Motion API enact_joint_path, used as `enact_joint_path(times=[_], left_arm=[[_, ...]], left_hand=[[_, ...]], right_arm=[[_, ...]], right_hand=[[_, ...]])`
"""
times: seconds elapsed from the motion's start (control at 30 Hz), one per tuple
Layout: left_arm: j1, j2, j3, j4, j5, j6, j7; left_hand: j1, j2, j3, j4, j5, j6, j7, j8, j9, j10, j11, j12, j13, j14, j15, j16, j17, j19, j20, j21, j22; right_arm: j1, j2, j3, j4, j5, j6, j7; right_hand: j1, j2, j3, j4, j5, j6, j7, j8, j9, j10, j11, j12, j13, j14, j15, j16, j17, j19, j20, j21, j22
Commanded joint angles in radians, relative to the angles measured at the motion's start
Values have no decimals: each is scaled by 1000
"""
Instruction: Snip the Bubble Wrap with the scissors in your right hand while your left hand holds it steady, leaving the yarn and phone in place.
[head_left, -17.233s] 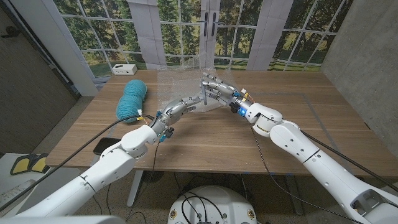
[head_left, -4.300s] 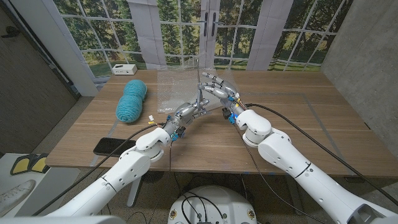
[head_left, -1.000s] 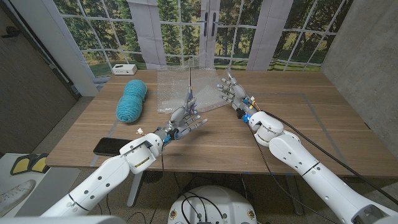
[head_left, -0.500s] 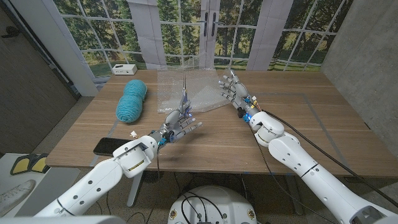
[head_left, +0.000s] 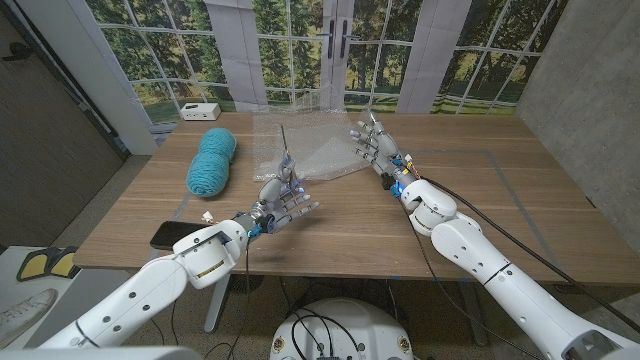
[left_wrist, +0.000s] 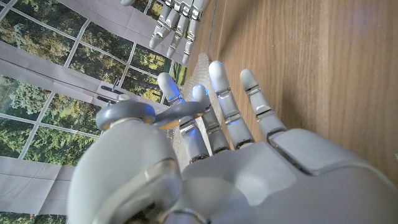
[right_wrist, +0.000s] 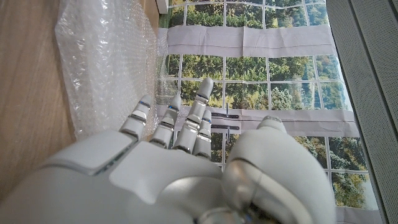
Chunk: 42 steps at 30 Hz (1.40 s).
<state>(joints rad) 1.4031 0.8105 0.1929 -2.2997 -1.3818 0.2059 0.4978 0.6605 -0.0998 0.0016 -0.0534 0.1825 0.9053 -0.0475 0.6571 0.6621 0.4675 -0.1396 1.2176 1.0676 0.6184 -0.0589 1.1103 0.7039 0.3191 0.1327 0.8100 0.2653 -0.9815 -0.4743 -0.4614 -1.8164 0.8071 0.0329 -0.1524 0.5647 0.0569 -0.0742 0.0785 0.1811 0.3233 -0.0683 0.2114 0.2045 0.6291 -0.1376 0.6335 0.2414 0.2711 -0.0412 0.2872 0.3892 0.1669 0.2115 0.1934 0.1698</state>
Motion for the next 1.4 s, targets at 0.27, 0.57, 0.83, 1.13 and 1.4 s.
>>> enact_joint_path(times=[0.27, 0.57, 0.83, 1.13, 1.4], left_arm=[[33, 122, -71, -37, 149, 33, 12], [40, 208, -140, -26, 224, 91, -53], [22, 190, -140, 0, 250, 103, -104], [-17, 215, -133, 31, 238, 156, -199], [-86, 259, -94, 65, 241, 207, -323]], left_hand=[[-59, -20, -41, 22, 25, -8, 66, -55, -34, -2, -8, 5, 20, -3, -81, -19, 9, -10, 28, -7, -13], [-182, -79, -145, 66, 59, -53, 101, -122, -75, -29, 27, 7, 32, 5, -49, -32, 11, -8, 52, -20, -33], [-208, -74, -201, 74, 93, -92, 96, -164, -93, -16, 26, 43, 76, 29, -56, -5, 46, 0, 55, -27, -42], [-210, -62, -255, 78, 129, -206, 110, -261, -139, -76, 33, 39, 91, -6, -59, -7, 66, -5, 68, -42, -49], [-240, -67, -315, 95, 158, -328, 151, -353, -175, -157, 74, 6, 74, -66, -27, -31, 70, -32, 77, -66, -53]], right_arm=[[20, 8, -7, 11, 6, -18, 3], [32, 9, -9, 13, 6, -32, -2], [40, 9, -9, 15, 14, -43, 3], [47, 6, -8, 23, 25, -56, 14], [52, 3, -5, 27, 32, -66, 14]], right_hand=[[-10, -3, -3, -10, 5, 17, 1, 13, -1, 20, 2, -5, -2, 16, -120, 3, -3, -12, 2, -4, 5], [-13, -5, -4, -13, 5, 23, 2, 14, -2, 33, 7, -5, -2, 22, -117, 5, -8, -14, 2, -4, 5], [-16, -9, -5, -16, 5, 31, 5, 16, -3, 53, 3, -3, -1, 27, -119, 7, -13, -15, 2, -4, 5], [-17, -9, -5, -19, 5, 37, 9, 17, -4, 70, 7, -1, -1, 31, -120, 9, -16, -16, 2, -3, 5], [-19, -9, -4, -21, 5, 39, 9, 17, -4, 75, 9, -1, 0, 32, -119, 10, -18, -16, 2, -3, 5]])
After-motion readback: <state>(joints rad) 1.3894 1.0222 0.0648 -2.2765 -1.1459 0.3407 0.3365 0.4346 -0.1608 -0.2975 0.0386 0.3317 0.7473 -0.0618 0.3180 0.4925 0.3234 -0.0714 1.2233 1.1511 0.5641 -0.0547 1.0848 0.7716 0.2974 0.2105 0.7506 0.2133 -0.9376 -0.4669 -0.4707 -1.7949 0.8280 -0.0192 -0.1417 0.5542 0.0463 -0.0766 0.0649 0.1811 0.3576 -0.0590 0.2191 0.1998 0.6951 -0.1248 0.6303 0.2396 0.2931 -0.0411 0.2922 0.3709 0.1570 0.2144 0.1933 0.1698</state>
